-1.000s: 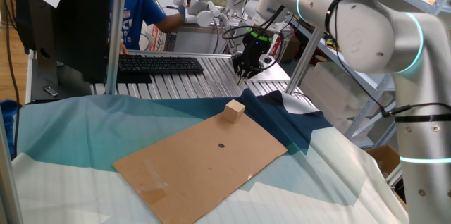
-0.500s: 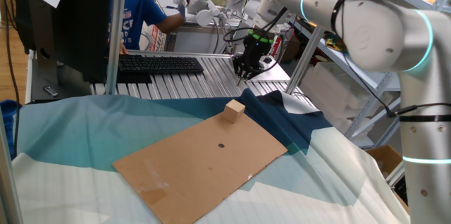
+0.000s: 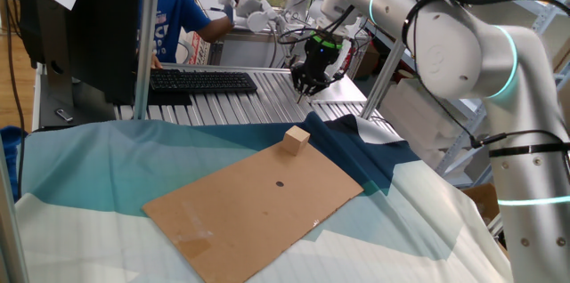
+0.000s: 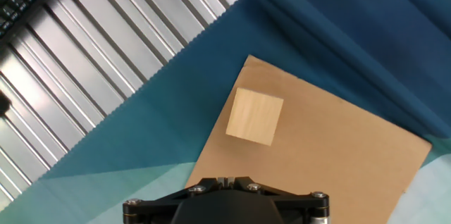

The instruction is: Grab the block and place it at the designated location

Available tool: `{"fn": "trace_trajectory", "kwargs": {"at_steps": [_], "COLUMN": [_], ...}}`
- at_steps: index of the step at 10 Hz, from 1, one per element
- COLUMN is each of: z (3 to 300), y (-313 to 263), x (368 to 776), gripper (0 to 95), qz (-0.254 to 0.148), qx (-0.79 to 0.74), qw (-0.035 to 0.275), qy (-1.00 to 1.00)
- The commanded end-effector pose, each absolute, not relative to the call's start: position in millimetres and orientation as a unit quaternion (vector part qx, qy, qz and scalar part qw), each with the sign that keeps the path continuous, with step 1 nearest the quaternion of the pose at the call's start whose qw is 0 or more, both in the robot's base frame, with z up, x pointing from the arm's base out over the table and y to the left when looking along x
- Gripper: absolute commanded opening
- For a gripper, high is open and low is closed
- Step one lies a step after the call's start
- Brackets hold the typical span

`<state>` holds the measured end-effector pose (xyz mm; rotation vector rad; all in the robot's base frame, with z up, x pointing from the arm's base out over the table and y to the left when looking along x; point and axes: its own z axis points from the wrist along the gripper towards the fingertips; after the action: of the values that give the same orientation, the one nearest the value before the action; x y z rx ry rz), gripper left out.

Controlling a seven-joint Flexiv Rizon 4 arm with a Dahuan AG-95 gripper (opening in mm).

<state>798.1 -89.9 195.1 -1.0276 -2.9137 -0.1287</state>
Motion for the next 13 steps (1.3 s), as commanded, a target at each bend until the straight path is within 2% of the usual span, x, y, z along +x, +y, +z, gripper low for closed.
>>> {"fn": "trace_trajectory", "kwargs": {"at_steps": [1,13], "z": [194.6,196.4], "y": [-89.0,-90.6], "x": [795.0,794.8], "gripper": [0.0,0.0], "qz": [-0.042,-0.048], "qx": [-0.337,-0.333], "qw": [0.022,0.027], "qy": [-0.940,-0.941]}}
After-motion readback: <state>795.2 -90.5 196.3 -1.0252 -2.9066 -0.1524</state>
